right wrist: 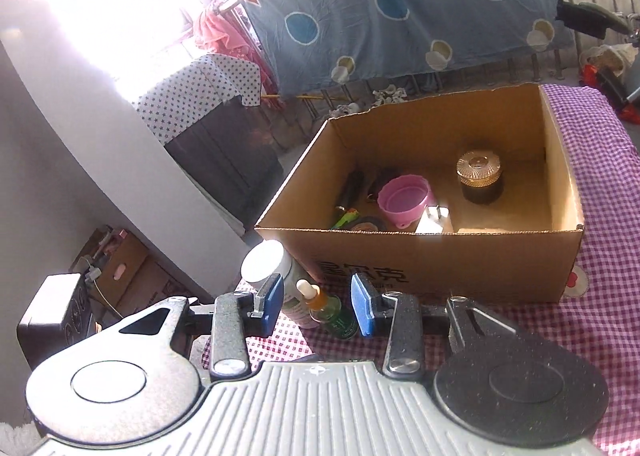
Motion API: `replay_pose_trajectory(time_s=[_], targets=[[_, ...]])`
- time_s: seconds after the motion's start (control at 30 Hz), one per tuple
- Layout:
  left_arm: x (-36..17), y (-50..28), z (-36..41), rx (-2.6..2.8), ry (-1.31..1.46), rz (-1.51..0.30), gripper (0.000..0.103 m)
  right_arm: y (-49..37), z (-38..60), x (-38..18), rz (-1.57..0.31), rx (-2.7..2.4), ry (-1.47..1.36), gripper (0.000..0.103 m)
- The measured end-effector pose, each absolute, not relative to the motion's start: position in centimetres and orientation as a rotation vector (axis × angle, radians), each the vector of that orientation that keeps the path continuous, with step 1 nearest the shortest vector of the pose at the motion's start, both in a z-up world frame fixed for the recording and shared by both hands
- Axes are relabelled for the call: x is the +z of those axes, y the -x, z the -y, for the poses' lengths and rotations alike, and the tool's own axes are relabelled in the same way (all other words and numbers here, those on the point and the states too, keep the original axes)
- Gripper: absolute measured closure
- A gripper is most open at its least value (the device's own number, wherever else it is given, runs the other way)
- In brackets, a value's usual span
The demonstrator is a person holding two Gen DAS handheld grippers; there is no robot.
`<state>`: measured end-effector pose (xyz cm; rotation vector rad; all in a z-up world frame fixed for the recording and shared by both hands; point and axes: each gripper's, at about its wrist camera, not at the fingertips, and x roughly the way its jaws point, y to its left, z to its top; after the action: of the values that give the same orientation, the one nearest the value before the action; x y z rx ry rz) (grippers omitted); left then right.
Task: Organize rigid objects
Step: 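Move the right tool out of the box to the green dropper bottle, then lower the right gripper around the dropper bottle's orange cap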
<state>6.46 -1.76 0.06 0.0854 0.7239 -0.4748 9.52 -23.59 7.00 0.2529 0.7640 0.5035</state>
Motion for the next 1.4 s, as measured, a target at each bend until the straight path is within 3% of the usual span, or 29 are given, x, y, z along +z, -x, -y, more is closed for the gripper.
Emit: replay_pose_trajectory(time_s=[0.1, 0.4, 0.6, 0.7, 1.4], targets=[[-2.0, -7.0, 2.1, -0.431, -0.104, -0.730, 0.040, -10.0, 21.4, 6.3, -0.756, 0.524, -0.161, 0.063], [-4.2, -9.3, 2.1, -0.372, -0.103, -0.737, 0.056, -12.2, 17.1, 3.7, -0.785, 0.567, -0.017, 0.066], [-4.9, -9.6, 2.0, -0.374, -0.089, -0.737, 0.068, -13.1, 16.4, 2.6, -0.807, 0.556, -0.011, 0.078], [-4.9, -9.4, 2.0, -0.380, -0.091, -0.723, 0.070, -13.2, 16.5, 2.3, -0.811, 0.551, -0.015, 0.082], [-4.9, -6.3, 7.0, -0.621, -0.214, -0.681, 0.072, -10.0, 24.5, 2.4, -0.807, 0.372, -0.157, 0.083]])
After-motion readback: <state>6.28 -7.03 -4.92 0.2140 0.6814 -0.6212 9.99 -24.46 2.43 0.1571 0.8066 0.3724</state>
